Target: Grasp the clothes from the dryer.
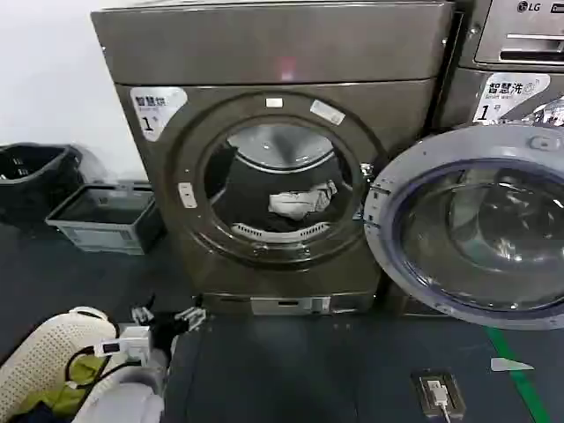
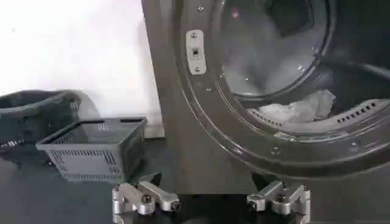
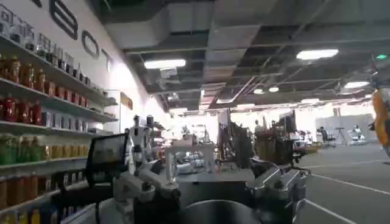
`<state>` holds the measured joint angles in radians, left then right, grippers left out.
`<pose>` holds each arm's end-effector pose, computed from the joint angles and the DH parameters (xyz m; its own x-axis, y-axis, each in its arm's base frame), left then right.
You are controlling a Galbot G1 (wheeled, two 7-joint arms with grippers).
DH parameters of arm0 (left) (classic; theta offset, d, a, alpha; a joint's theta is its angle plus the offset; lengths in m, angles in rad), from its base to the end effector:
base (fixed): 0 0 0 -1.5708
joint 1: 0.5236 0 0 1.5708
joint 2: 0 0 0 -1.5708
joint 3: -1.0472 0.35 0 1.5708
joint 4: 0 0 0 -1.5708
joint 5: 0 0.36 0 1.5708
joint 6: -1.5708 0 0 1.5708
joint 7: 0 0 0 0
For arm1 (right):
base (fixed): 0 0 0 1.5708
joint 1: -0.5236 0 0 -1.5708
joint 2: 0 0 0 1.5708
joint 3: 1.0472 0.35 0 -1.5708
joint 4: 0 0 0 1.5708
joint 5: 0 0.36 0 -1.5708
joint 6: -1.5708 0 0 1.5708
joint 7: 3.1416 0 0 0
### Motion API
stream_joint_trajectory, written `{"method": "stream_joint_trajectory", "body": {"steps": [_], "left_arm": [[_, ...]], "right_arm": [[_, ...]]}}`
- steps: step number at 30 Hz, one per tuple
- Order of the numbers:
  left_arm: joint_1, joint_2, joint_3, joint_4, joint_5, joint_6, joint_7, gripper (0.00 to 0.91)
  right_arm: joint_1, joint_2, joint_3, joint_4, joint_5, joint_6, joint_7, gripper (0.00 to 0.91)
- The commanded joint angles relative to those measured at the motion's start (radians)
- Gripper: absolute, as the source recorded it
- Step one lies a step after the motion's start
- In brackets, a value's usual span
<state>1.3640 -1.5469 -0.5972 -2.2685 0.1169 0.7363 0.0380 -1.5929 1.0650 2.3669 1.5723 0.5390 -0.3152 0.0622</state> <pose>0.2246 0.0231 -0.1980 -0.9322 -0.1147 0.3432 -0.0699 0.9876 0.1404 -0.1543 -0.4726 -0.0674 0.0289 0.9681 -0.2489 0.9978 -0.0129 0.0656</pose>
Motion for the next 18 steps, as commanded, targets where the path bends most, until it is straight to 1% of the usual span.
{"method": "stream_joint_trajectory", "body": {"steps": [1, 5, 7, 10, 12, 18], "left_arm": [[0.004, 0.000, 0.001, -0.004, 0.002, 0.049, 0.002, 0.907], [0.011, 0.002, 0.002, -0.009, 0.006, 0.049, 0.004, 0.907], [0.015, 0.003, 0.002, -0.011, 0.006, 0.049, 0.005, 0.907], [0.017, 0.002, 0.002, -0.012, 0.006, 0.049, 0.005, 0.907], [0.018, 0.002, 0.003, -0.011, 0.006, 0.049, 0.005, 0.907], [0.020, 0.005, 0.004, -0.023, 0.011, 0.049, 0.007, 0.907]], "right_arm": [[0.000, 0.000, -0.016, -0.013, 0.029, 0.068, 0.032, 0.907], [-0.003, 0.003, -0.020, -0.022, 0.037, 0.066, 0.041, 0.907], [-0.003, 0.006, -0.023, -0.028, 0.035, 0.079, 0.033, 0.907], [0.001, 0.007, -0.026, -0.029, 0.037, 0.088, 0.037, 0.907], [-0.002, 0.010, -0.026, -0.023, 0.039, 0.069, 0.041, 0.907], [0.002, 0.011, -0.030, -0.023, 0.041, 0.072, 0.049, 0.907]]}}
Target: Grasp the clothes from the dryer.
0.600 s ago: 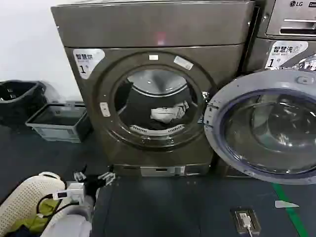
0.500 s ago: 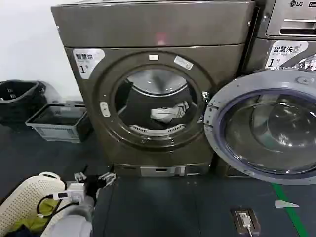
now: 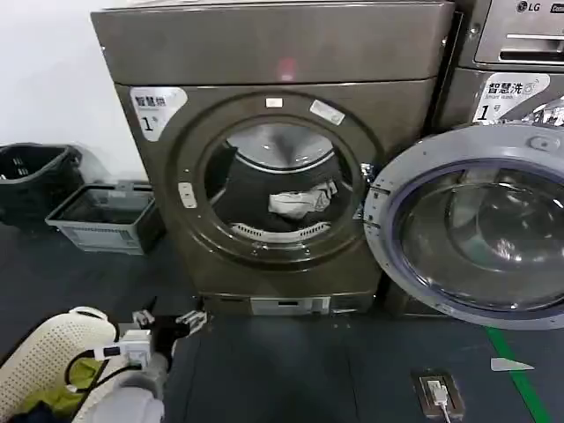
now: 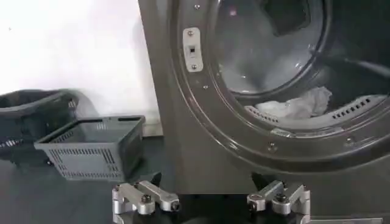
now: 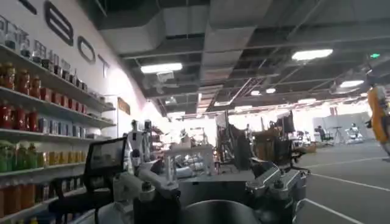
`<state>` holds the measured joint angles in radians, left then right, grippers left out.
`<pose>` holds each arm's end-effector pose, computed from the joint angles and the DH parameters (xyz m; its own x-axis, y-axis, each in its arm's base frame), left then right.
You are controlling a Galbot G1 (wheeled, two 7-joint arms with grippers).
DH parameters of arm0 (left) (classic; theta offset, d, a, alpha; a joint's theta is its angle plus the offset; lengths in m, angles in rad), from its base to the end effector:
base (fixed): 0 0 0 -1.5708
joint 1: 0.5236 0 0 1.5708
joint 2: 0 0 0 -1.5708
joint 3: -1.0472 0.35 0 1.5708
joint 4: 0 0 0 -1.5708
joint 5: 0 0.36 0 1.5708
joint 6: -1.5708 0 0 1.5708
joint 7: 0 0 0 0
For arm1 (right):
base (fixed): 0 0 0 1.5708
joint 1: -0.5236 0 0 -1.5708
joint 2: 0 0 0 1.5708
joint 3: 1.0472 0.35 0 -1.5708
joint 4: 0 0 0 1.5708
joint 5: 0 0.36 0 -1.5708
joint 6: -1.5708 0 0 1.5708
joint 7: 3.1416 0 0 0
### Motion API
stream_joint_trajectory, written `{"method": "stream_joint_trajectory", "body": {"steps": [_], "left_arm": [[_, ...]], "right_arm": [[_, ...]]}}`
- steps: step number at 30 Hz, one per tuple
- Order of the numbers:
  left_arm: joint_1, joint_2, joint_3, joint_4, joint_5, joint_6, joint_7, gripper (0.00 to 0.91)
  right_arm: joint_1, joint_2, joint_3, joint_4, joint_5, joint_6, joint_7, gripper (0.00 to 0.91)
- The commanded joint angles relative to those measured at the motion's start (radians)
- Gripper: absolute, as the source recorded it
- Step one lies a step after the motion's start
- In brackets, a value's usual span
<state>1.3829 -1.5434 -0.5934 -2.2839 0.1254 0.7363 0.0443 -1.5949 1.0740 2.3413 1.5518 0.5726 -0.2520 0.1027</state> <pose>0.2189 0.0221 -0.1971 -0.9315 -0.1101 0.3466 -0.0612 0.9869 0.1492 -0.1518 -0.4769 -0.0800 0.0557 0.9616 -0.2686 0.9946 -0.0299 0.0992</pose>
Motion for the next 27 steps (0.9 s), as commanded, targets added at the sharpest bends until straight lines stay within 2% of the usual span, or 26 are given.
{"method": "stream_joint_trajectory", "body": {"steps": [1, 27], "left_arm": [[0.002, 0.002, -0.001, -0.010, 0.003, 0.049, 0.002, 0.907], [-0.001, 0.021, 0.016, -0.021, 0.008, 0.049, 0.013, 0.907]], "right_arm": [[0.004, 0.003, -0.006, -0.002, 0.008, 0.009, 0.008, 0.907], [0.013, 0.012, -0.013, 0.000, 0.015, 0.014, 0.018, 0.907]]}}
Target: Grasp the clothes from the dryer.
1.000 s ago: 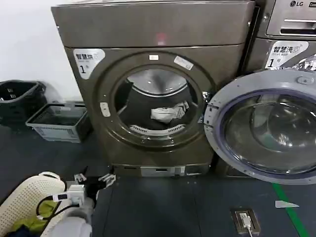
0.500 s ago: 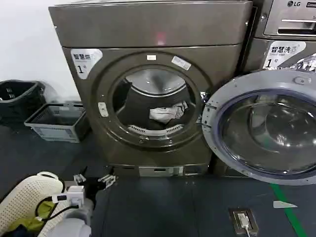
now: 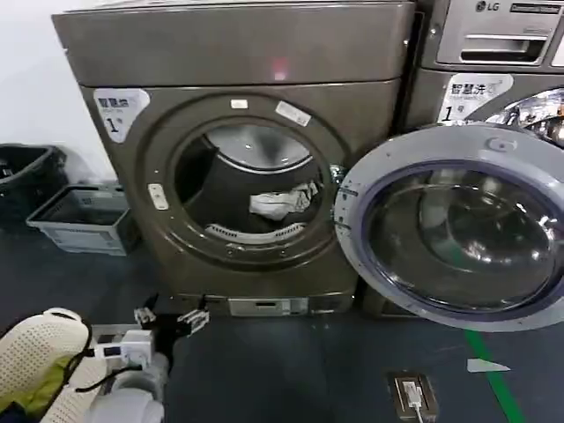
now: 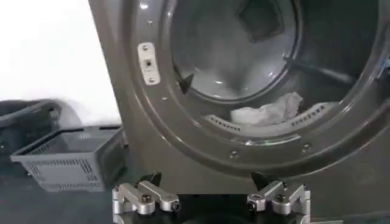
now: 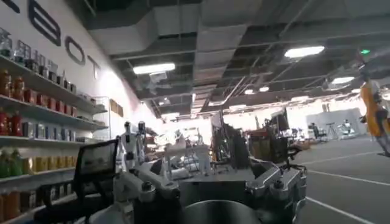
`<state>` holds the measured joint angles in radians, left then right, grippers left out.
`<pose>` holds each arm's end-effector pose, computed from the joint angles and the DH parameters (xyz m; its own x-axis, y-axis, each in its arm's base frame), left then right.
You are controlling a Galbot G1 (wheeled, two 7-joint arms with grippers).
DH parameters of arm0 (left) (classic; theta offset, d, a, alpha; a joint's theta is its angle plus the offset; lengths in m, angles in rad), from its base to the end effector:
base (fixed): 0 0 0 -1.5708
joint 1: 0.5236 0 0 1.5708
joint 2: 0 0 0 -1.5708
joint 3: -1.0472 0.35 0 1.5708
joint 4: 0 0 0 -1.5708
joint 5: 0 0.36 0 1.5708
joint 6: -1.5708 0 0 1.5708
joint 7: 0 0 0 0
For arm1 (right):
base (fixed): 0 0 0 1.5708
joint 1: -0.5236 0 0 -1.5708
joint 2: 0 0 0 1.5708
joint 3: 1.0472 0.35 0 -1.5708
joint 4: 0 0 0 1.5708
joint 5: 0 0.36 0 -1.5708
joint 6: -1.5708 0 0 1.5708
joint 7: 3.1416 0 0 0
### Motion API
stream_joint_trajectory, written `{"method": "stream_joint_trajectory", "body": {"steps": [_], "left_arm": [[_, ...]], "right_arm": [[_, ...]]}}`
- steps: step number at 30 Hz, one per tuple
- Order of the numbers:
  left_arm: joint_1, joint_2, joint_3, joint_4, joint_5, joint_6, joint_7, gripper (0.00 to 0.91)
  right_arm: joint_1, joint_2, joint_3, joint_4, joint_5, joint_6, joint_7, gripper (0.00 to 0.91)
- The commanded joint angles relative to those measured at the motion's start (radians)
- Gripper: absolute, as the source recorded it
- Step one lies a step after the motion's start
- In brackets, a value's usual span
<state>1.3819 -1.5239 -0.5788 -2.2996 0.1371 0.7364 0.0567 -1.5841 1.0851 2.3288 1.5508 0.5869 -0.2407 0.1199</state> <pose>0.2173 0.0200 -0.1914 -0.9391 -0.0909 0.3313 -0.0357 0.9850 0.1691 -0.1498 -0.4763 -0.0883 0.0684 0.9630 -0.2605 0.9918 -0.0376 0.1218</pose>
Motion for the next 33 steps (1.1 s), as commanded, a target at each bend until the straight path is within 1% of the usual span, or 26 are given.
{"method": "stream_joint_trajectory", "body": {"steps": [1, 10, 17, 22, 26, 33], "left_arm": [[0.000, 0.004, 0.001, -0.008, -0.006, 0.049, 0.001, 0.907], [-0.005, 0.004, 0.002, 0.002, -0.003, 0.049, -0.001, 0.907], [-0.001, -0.002, 0.002, 0.005, 0.005, 0.049, 0.002, 0.907], [-0.002, -0.008, 0.009, 0.009, 0.012, 0.049, 0.005, 0.907], [0.000, -0.010, 0.018, 0.005, 0.018, 0.049, 0.007, 0.907], [0.003, -0.010, 0.020, 0.004, 0.020, 0.049, 0.009, 0.907]], "right_arm": [[0.003, 0.001, -0.001, 0.001, 0.001, 0.002, 0.001, 0.907], [0.005, 0.013, -0.012, 0.008, -0.001, 0.005, -0.001, 0.907], [0.004, 0.015, -0.012, -0.002, -0.003, 0.053, 0.003, 0.907], [0.000, 0.016, 0.000, -0.005, 0.031, 0.075, 0.033, 0.907], [-0.007, 0.016, 0.003, -0.014, 0.035, 0.108, 0.037, 0.907], [-0.008, 0.024, 0.004, -0.008, 0.070, 0.119, 0.046, 0.907]]}}
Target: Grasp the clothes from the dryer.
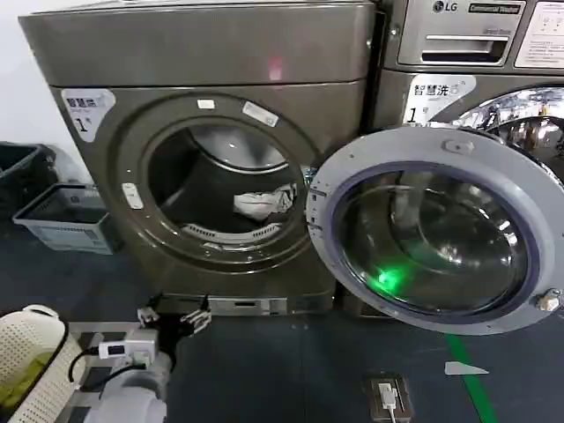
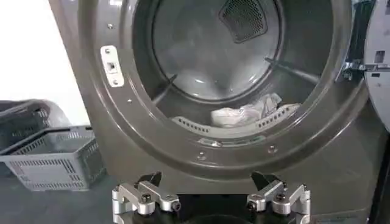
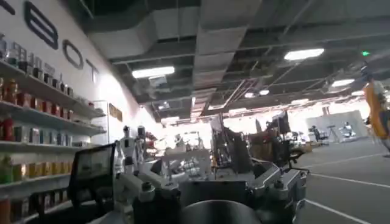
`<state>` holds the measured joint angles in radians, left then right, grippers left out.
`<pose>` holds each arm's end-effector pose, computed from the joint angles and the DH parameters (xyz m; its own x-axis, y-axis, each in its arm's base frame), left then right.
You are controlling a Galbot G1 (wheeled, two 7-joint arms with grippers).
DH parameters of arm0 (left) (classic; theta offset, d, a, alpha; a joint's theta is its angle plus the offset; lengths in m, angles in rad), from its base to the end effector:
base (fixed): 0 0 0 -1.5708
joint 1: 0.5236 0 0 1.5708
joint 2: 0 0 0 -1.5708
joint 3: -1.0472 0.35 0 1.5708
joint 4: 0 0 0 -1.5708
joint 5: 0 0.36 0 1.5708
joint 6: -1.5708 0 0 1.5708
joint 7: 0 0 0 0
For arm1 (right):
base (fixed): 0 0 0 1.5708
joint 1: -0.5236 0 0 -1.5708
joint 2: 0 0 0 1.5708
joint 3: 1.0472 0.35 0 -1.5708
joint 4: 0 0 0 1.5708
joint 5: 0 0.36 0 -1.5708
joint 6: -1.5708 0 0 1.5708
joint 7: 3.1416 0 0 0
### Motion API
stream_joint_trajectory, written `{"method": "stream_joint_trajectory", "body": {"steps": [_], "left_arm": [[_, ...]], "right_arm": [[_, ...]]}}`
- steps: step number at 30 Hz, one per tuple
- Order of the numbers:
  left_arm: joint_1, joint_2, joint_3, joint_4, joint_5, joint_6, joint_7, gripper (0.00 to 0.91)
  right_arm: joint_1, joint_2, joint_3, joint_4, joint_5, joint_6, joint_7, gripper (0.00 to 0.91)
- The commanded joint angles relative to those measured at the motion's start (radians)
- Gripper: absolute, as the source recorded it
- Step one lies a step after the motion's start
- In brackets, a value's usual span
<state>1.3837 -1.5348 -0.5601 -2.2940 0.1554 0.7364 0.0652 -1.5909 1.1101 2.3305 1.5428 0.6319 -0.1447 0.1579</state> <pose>0.2178 0.0139 -0.1941 -0.9372 -0.0763 0.3405 -0.0197 0.9858 0.1667 -0.1584 -0.4735 -0.0994 0.1241 0.9412 -0.3142 0.9815 -0.0699 0.1783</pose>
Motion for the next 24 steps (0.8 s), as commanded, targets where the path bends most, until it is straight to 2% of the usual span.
{"method": "stream_joint_trajectory", "body": {"steps": [1, 24], "left_arm": [[0.001, 0.001, 0.001, -0.003, 0.003, 0.049, 0.002, 0.907], [0.003, 0.004, 0.002, 0.012, 0.004, 0.049, 0.007, 0.907]], "right_arm": [[-0.002, 0.000, 0.003, 0.000, 0.025, 0.023, 0.008, 0.907], [-0.023, -0.001, 0.014, -0.016, 0.026, 0.023, 0.009, 0.907]]}}
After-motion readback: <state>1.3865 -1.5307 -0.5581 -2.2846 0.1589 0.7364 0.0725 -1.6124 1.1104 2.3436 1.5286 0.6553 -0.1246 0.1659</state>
